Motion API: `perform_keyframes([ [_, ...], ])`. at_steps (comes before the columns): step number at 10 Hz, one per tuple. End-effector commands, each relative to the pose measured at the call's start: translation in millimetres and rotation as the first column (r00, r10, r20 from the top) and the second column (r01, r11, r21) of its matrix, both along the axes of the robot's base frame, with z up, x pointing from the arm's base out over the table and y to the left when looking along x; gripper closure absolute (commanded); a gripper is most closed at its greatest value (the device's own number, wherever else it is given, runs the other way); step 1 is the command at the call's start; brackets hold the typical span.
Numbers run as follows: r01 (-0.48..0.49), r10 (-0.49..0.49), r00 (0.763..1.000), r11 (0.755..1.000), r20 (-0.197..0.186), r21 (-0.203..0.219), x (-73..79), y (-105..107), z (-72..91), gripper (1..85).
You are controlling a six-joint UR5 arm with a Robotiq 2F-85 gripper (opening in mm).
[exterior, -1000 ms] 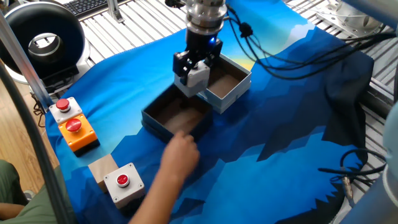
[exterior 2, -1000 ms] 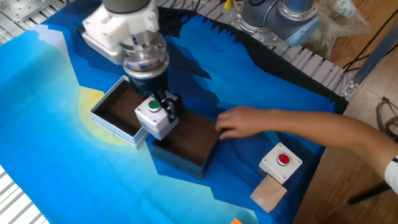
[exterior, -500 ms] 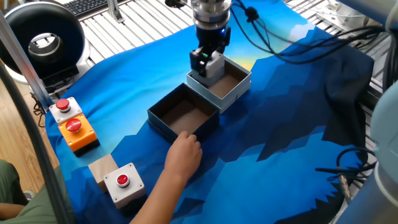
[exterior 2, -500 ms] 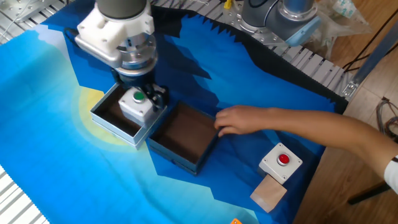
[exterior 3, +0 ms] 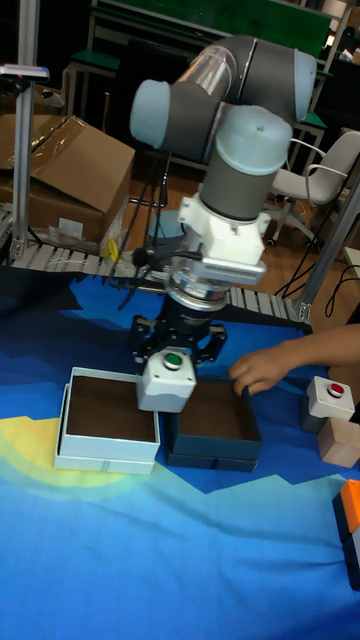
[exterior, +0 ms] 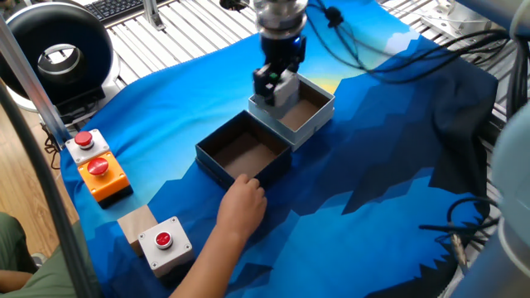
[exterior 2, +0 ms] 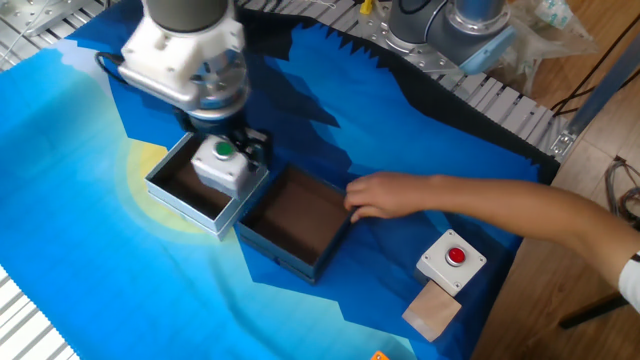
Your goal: Move an object from one box to another
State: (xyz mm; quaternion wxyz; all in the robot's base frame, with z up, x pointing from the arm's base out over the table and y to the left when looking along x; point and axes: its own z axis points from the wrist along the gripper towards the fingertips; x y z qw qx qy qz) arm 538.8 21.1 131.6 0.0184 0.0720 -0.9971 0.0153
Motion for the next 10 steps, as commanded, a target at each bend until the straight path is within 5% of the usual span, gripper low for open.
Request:
perform_keyframes([
  [1, 0.103, -0.104, 0.994, 0.993, 0.017, 0.049, -14.0, 61.1, -7.3, 84.7],
  [3, 0.094, -0.097, 0.994, 0.994, 0.050, 0.057, -8.6, 68.3, -27.0, 84.7],
  [5, 0.056, -0.058, 0.997, 0.998, 0.051, 0.040, -2.5, 50.1, -39.7, 84.7],
  [8, 0.063, -0.067, 0.996, 0.996, 0.061, 0.062, 1.8, 47.5, -45.9, 84.7],
  [10, 0.040, -0.042, 0.997, 0.999, 0.058, 0.020, 2.4, 38.1, -49.0, 77.3],
])
